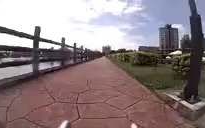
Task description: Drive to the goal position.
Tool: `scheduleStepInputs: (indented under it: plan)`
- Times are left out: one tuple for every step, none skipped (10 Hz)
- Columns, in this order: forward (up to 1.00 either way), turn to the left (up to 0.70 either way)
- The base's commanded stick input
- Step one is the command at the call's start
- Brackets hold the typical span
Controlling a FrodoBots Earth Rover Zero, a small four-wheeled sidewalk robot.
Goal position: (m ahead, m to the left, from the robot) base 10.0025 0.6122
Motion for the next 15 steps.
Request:
scheduleStepInputs:
  plan:
    - [1.0, 0.0]
    - [1.0, 0.0]
    - [1.0, 0.0]
    - [1.0, 0.0]
    - [1.0, 0.0]
    - [1.0, 0.0]
    - [1.0, 0.0]
    - [1.0, 0.0]
    - [1.0, 0.0]
    - [1.0, 0.0]
    - [1.0, 0.0]
    - [1.0, 0.0]
    - [1.0, 0.0]
    - [1.0, 0.0]
    - [1.0, 0.0]
